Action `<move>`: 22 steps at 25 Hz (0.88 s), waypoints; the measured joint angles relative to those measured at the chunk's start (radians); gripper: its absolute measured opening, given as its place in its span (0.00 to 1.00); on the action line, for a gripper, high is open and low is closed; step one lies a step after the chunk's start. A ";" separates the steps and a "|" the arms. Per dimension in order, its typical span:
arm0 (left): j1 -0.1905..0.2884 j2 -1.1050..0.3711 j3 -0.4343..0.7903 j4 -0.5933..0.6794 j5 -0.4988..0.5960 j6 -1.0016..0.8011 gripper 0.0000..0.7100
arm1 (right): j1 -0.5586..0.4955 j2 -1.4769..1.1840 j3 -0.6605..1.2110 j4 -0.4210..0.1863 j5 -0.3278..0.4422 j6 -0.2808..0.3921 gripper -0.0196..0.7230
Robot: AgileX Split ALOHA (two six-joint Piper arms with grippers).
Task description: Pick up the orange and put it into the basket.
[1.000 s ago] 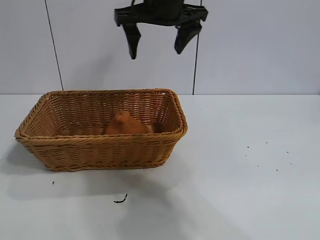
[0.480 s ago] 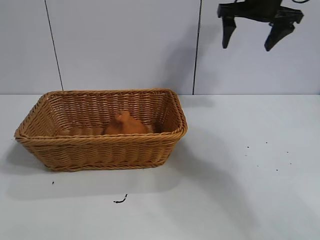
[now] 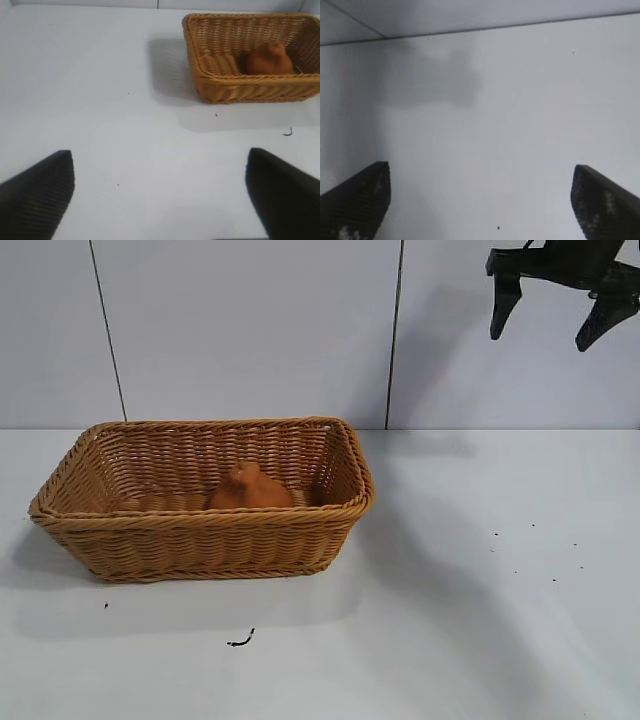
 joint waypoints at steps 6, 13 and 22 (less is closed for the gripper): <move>0.000 0.000 0.000 0.000 0.000 0.000 0.94 | 0.008 -0.332 0.429 0.006 -0.001 -0.038 0.93; 0.000 0.000 0.000 0.000 0.000 0.000 0.94 | 0.008 -0.783 0.874 0.006 0.001 -0.048 0.93; 0.000 0.000 0.000 0.000 0.000 0.000 0.94 | 0.008 -1.407 1.300 0.006 -0.113 -0.092 0.93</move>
